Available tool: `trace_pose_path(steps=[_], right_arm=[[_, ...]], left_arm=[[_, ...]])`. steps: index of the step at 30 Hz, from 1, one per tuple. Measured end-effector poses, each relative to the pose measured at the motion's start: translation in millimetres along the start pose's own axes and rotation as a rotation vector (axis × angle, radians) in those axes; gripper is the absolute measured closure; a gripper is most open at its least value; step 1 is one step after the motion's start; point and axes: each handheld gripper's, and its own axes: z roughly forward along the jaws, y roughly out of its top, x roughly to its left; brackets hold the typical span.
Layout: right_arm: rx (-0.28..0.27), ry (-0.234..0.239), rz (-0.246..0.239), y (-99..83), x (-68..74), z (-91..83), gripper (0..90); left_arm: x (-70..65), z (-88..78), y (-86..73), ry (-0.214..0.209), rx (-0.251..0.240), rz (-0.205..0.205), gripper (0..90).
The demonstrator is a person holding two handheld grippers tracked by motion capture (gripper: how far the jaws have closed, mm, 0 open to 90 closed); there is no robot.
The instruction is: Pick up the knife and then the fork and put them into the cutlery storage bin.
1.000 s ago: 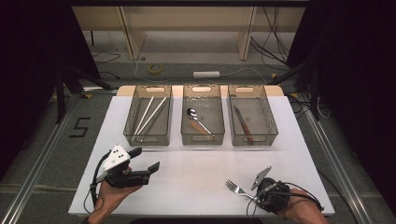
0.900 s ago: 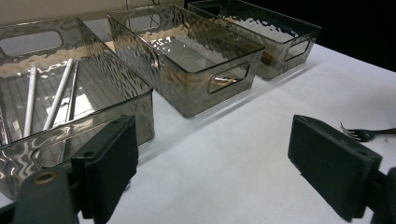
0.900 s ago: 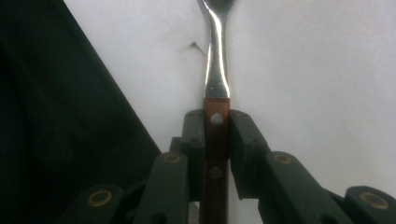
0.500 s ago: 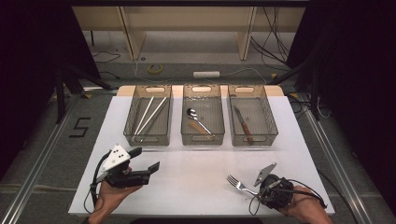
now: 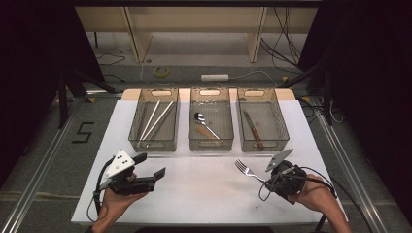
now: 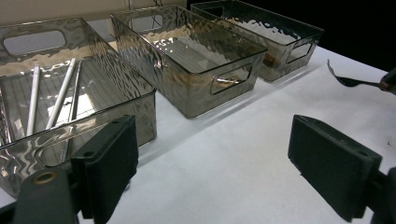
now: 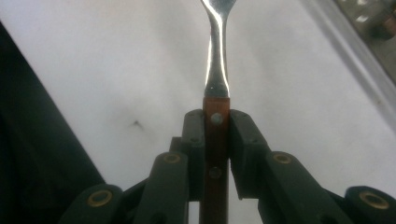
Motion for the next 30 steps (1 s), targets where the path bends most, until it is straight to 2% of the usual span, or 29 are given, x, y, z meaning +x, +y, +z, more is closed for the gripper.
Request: trace_pose_path(steps=[17,30], right_arm=[[-0.071,-0.027,0.040,24.0,-28.3,-12.0,78.0],[-0.115,-0.038,0.036,57.1,-45.3,-23.3,78.0]], left_arm=[[0.3,-0.1,0.1,0.003,-0.002,-0.002,15.7],[0.3,-0.2,0.0,0.001,-0.003,-0.001,15.7]])
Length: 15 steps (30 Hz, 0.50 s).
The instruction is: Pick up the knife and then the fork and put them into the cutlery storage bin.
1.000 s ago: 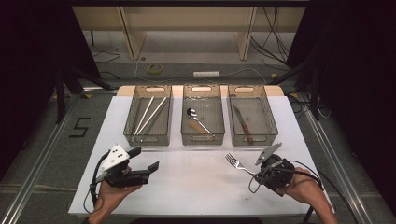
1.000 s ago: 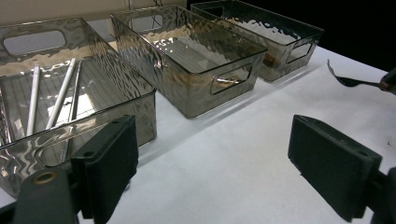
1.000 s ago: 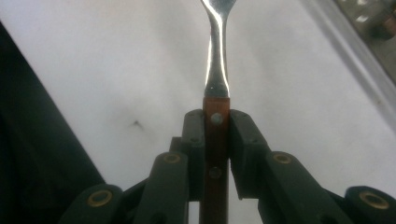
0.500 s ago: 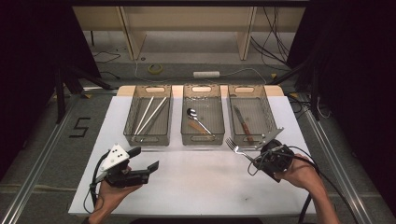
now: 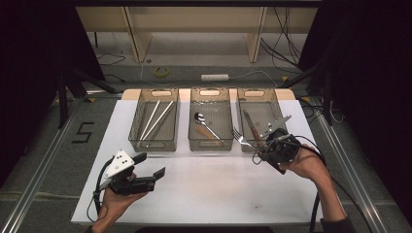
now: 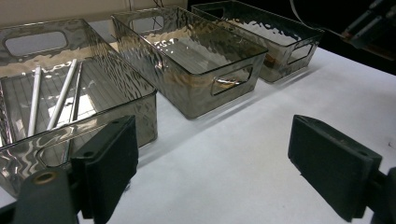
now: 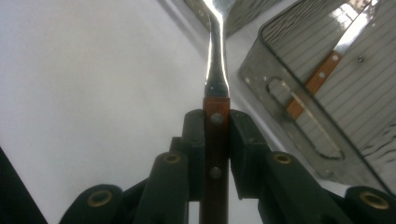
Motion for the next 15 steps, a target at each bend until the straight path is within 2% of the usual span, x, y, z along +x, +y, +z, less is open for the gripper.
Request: trace_pose_path(steps=[4,13,15], right_arm=[[-0.014,-0.006,0.005,9.3,-8.0,-2.1,78.0],[-0.028,-0.013,0.070,25.2,-29.3,-4.7,78.0],[-0.028,-0.017,0.070,28.5,-35.3,-3.9,78.0]], left_arm=[[0.0,-0.2,0.0,0.000,-0.001,0.000,15.7],[-0.1,0.0,0.0,0.000,-0.001,0.000,15.7],[-0.1,0.0,-0.1,-0.001,0.000,0.000,15.7]])
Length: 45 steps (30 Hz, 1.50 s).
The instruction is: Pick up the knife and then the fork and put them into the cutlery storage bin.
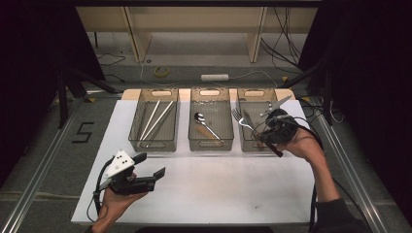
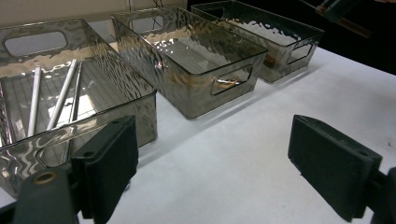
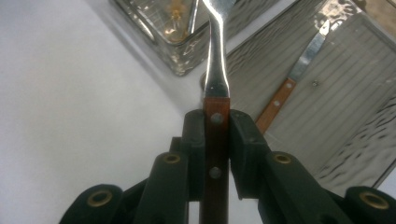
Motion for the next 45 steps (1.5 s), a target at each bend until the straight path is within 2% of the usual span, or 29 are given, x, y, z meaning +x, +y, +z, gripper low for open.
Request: trace_pose_path(steps=[5,10,13,22,32,38,45], right_arm=[[-0.003,0.004,0.021,9.0,-12.1,2.8,78.0],[-0.006,-0.011,0.064,17.2,-23.4,9.3,78.0],[-0.018,-0.003,0.087,20.2,-30.9,11.4,78.0],[-0.032,-0.032,0.143,29.0,-47.4,14.4,78.0],[-0.035,-0.053,0.186,37.2,-59.9,21.5,78.0],[-0.052,-0.078,0.219,39.9,-65.5,25.3,78.0],[-0.037,-0.112,0.254,39.7,-73.4,33.7,77.9]], left_arm=[[0.1,0.2,0.0,0.000,0.002,0.001,15.7],[-0.1,0.2,-0.1,0.001,0.002,0.002,15.7],[0.3,0.2,-0.1,0.001,0.002,0.001,15.7],[-0.1,0.2,-0.1,-0.001,-0.002,0.003,15.6],[-0.4,0.3,-0.2,-0.001,-0.003,0.007,15.6],[-0.3,0.5,-0.4,0.000,-0.003,0.013,15.6],[-0.1,0.4,-0.4,0.001,-0.003,0.009,15.6]])
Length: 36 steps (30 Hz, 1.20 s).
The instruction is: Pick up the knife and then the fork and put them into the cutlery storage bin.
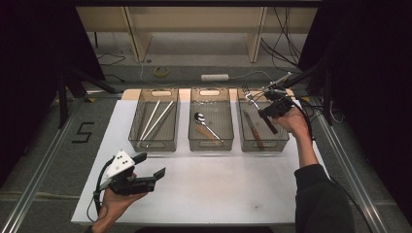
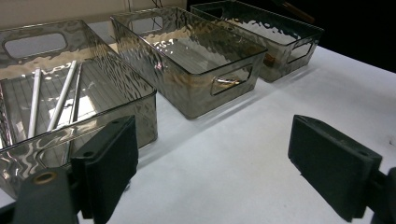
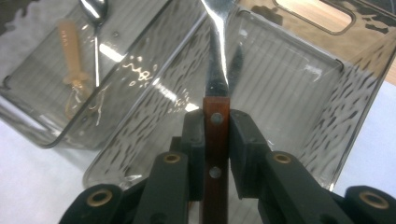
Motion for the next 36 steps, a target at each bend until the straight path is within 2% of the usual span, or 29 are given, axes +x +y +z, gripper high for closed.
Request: trace_pose_path(steps=[13,26,36], right_arm=[[-0.001,-0.043,0.051,-5.4,-4.7,18.0,77.9],[0.012,-0.046,0.075,-9.5,-3.4,30.6,77.9],[0.053,-0.048,0.090,-18.1,-2.2,45.2,77.8]], left_arm=[[-0.1,-0.4,0.0,-0.001,0.000,0.000,15.6],[-0.4,-0.4,-0.1,-0.001,0.001,0.001,15.6],[-0.6,0.1,-0.1,-0.002,0.001,0.002,15.6]])
